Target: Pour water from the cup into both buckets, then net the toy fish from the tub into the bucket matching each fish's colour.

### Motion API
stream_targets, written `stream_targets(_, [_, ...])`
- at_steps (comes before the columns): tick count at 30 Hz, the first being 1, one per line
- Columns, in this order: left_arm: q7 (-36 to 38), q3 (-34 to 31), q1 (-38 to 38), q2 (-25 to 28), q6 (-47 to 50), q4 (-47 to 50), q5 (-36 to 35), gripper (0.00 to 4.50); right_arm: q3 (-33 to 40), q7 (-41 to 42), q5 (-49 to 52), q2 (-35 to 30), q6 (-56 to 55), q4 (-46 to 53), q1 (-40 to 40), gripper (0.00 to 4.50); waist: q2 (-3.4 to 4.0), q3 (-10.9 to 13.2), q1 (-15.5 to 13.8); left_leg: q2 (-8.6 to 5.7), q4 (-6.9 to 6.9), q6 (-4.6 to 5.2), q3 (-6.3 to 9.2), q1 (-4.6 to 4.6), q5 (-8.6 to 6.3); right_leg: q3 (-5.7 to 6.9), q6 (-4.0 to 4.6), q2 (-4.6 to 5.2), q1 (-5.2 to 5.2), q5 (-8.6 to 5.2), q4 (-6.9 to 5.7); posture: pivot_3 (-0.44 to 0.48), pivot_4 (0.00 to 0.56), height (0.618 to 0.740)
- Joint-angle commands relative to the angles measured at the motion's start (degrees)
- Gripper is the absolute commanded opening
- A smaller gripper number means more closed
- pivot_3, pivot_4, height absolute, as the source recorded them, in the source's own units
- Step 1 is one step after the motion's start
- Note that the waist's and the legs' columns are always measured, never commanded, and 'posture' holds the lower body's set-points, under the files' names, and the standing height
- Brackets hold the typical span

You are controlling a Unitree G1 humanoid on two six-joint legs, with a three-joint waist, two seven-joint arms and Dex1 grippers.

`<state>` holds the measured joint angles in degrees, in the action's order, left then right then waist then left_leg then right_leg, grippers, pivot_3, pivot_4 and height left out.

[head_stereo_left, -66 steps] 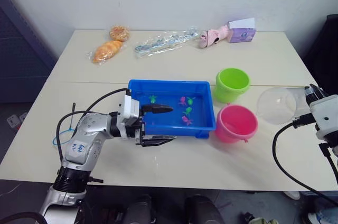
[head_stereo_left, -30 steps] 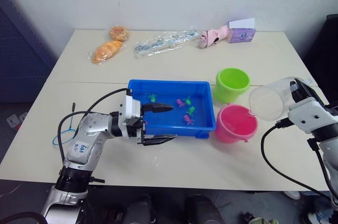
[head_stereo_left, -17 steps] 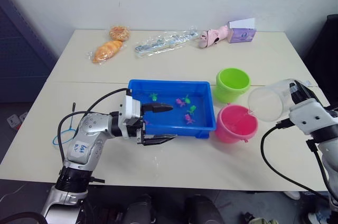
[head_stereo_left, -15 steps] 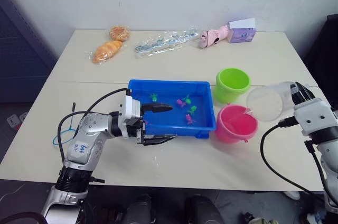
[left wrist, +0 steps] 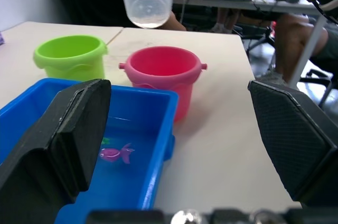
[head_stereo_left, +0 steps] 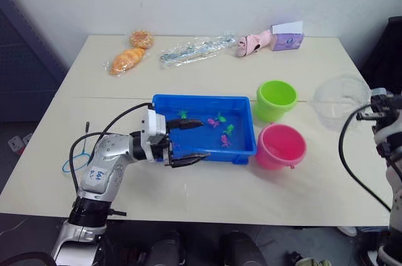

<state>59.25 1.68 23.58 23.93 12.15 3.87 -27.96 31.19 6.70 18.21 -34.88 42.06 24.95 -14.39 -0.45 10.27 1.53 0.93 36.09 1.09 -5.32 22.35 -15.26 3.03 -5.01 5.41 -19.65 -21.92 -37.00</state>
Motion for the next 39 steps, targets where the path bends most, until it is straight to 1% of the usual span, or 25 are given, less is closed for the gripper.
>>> stream_targets(1, [-3.3,-2.6,2.3,-1.5,1.0,-0.2,-1.7,4.50,-3.0,-1.6,-3.2,-4.5,3.8,-2.2,-5.3,0.03,0.00,0.0,0.0,0.00,0.01,0.00,0.00,0.00,0.00,0.00,0.00,0.00,0.00,0.00,0.00,0.000,0.150,0.740])
stream_targets(2, [-3.7,-2.6,2.6,-1.7,1.0,-0.4,-1.5,4.50,-4.2,-1.0,-3.9,-5.6,3.6,-2.9,-6.2,0.03,0.00,0.0,-0.1,-0.01,-0.02,0.00,-0.01,0.01,0.00,0.00,0.00,0.00,-0.02,0.00,0.01,0.000,0.150,0.740])
stream_targets(5, [-4.4,-2.3,3.5,-2.3,0.5,-1.1,-0.6,4.50,-9.2,-1.2,-7.7,-8.1,0.9,-9.2,-11.9,0.03,0.00,0.0,-0.1,-0.02,-0.02,-0.02,-0.01,0.04,0.01,0.04,0.00,-0.02,-0.04,0.00,0.05,0.000,0.150,0.740])
stream_targets(9, [-4.8,-2.3,4.0,-2.2,-0.3,-2.1,0.3,4.50,-15.2,-0.3,-13.0,-10.3,-5.4,-15.7,-15.3,0.03,-0.03,0.0,0.0,-0.06,0.00,0.02,-0.05,0.09,0.02,0.04,-0.03,0.00,-0.05,0.01,0.11,0.000,0.150,0.740])
stream_targets(12, [-5.0,-2.7,4.2,-2.1,-0.6,-2.5,0.6,4.50,-19.8,-0.6,-17.6,-10.9,-10.7,-20.2,-17.7,0.03,-0.03,0.0,0.1,-0.04,-0.01,0.02,-0.05,0.09,0.03,0.04,-0.03,0.00,-0.07,0.01,0.10,0.000,0.150,0.740])
stream_targets(19, [-5.7,-2.3,3.1,-2.4,-0.9,-1.6,1.1,4.50,-27.7,-0.1,-25.3,-10.0,-18.6,-29.3,-23.1,0.03,-0.03,0.0,0.1,-0.04,0.00,0.00,-0.07,0.10,0.04,0.03,-0.03,0.00,-0.09,0.01,0.09,0.000,0.150,0.740])
stream_targets(31, [-6.2,-2.0,2.4,-2.2,-0.8,-0.9,1.4,4.50,-34.5,-1.0,-35.2,-9.3,-28.9,-38.7,-27.7,0.03,-0.03,0.0,0.1,-0.04,0.01,-0.01,-0.04,0.13,0.04,0.07,-0.03,0.00,-0.09,0.02,0.10,0.000,0.150,0.740])
stream_targets(39, [-6.1,-1.9,2.8,-2.1,-1.0,-1.2,1.6,4.50,-40.0,-4.6,-46.0,-11.0,-38.2,-43.2,-30.7,0.03,-0.02,0.0,0.1,-0.03,0.01,-0.05,-0.05,0.13,0.07,0.07,-0.03,-0.01,-0.12,0.01,0.09,0.000,0.150,0.740])
